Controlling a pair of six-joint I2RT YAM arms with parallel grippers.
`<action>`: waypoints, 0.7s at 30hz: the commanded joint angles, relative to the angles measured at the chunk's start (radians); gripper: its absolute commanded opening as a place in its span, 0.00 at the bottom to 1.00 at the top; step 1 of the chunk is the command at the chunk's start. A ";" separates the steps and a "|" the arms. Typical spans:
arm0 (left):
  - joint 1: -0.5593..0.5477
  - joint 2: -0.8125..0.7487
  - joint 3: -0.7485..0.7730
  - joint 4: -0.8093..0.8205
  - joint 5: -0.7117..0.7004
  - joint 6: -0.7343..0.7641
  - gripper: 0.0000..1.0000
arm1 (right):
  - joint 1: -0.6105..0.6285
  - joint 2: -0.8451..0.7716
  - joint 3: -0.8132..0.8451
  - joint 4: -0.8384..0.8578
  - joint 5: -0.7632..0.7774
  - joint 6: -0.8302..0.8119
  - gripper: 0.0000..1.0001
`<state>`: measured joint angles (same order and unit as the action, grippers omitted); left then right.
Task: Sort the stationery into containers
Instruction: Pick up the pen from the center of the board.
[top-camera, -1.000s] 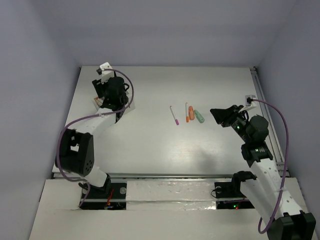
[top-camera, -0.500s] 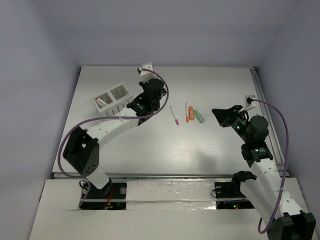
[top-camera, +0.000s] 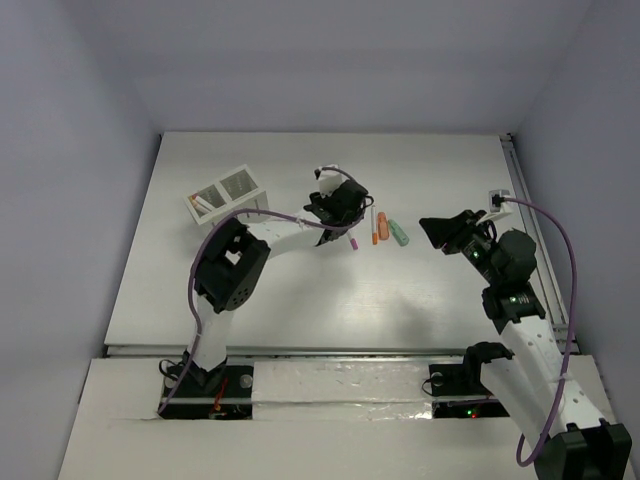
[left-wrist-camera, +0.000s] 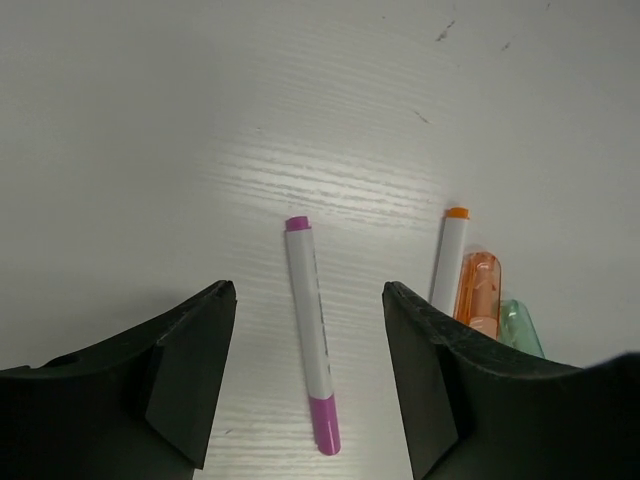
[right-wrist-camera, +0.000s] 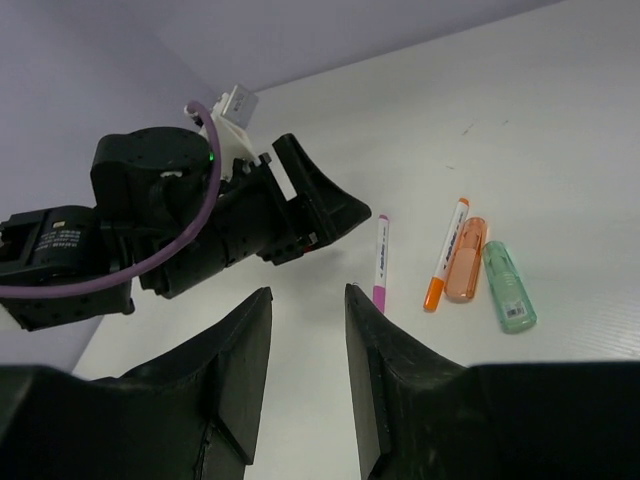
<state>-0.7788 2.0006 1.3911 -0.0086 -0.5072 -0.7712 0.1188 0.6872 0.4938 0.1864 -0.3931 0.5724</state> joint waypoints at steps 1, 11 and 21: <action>-0.002 0.033 0.085 -0.040 -0.008 -0.040 0.57 | -0.002 -0.003 0.028 0.030 -0.016 -0.008 0.41; -0.002 0.165 0.164 -0.102 -0.019 -0.034 0.46 | -0.002 -0.011 0.023 0.030 -0.006 -0.006 0.41; -0.002 0.259 0.250 -0.198 -0.074 0.033 0.19 | -0.002 -0.032 0.025 0.016 0.022 -0.011 0.41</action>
<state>-0.7788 2.2299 1.6089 -0.1276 -0.5495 -0.7658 0.1188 0.6807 0.4938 0.1837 -0.3897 0.5724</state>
